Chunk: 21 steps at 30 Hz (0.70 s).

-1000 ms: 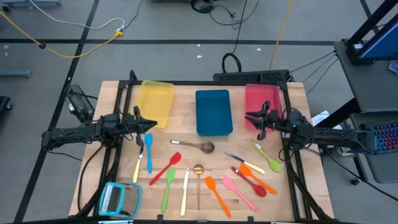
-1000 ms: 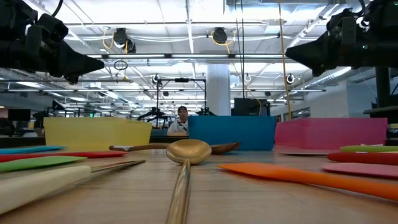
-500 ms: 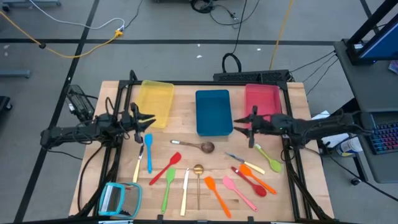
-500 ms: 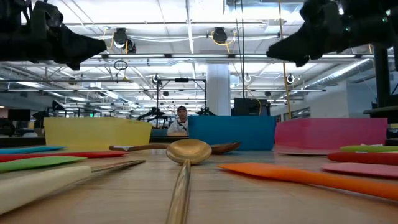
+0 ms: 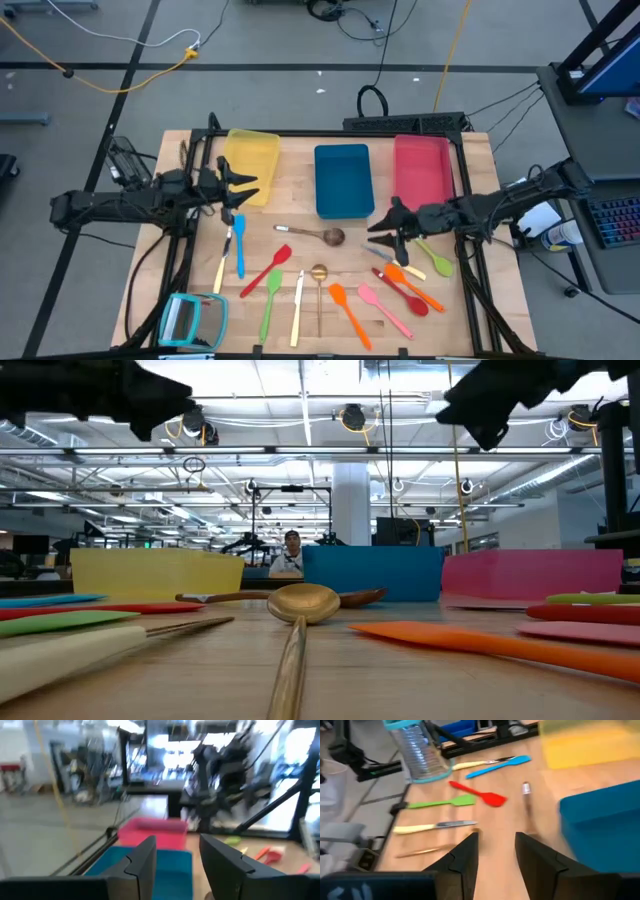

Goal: Pick & Place Kitchen Items
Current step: Put the green serving spoon into the red bin

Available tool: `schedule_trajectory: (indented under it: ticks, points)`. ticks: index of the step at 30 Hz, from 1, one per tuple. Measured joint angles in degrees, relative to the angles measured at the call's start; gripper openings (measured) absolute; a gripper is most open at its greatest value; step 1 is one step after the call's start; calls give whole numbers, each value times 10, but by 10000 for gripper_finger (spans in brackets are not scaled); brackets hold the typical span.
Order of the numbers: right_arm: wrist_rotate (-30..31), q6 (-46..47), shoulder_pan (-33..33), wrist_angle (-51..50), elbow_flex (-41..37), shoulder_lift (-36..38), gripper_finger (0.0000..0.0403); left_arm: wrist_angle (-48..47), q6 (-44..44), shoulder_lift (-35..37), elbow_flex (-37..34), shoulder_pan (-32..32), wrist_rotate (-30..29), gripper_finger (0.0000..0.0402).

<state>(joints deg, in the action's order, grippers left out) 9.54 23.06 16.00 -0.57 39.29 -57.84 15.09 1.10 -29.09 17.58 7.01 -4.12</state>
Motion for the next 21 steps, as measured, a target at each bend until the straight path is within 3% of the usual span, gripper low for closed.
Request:
schedule_trajectory:
  ticks: [4, 7, 14, 21]
  points:
    - [58, 91, 12, -124, 13, 3, 124, -67, -4, -81, 86, 0, -21, 141]
    - [64, 207, 12, -246, 13, 7, 125, -71, -3, -136, 126, 0, -39, 131]
    - [-50, 411, 24, -464, 13, 4, 125, -59, 33, -229, 163, 0, -64, 113]
    - [-97, 470, 40, -535, 1, -18, 125, -15, 30, -277, 163, 2, -65, 111]
